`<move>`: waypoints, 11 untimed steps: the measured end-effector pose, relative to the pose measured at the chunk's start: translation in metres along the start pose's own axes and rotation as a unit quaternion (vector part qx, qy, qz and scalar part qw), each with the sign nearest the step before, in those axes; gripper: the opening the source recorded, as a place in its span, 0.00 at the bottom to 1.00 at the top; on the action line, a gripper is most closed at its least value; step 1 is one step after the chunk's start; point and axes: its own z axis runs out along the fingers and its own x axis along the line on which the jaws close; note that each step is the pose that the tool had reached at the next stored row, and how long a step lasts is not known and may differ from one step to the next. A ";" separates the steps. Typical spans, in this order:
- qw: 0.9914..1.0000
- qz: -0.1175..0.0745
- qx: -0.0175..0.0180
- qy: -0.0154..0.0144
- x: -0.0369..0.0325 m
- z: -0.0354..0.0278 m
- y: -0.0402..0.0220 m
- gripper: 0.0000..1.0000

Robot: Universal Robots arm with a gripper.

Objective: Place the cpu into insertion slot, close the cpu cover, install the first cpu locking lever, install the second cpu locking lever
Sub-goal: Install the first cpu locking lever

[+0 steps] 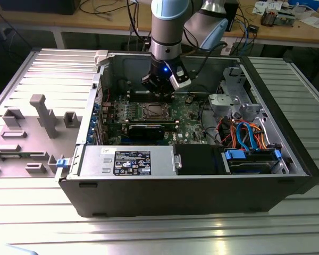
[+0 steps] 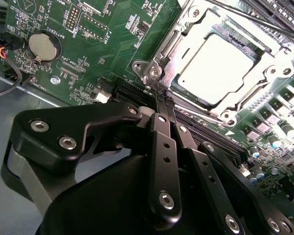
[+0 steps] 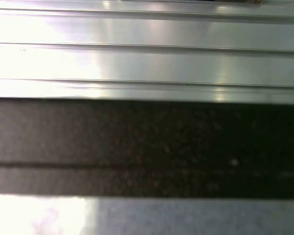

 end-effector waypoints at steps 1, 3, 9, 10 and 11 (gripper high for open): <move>1.000 0.000 0.000 0.000 0.0000 0.0000 0.0000 0.11; 1.000 0.000 0.000 0.000 0.0000 -0.0001 0.0000 0.11; 1.000 0.000 0.003 0.000 0.0000 -0.0002 0.0000 0.11; 1.000 0.000 0.003 0.000 0.0000 -0.0002 0.0000 0.11; 1.000 0.000 0.003 0.000 0.0000 -0.0002 0.0000 0.11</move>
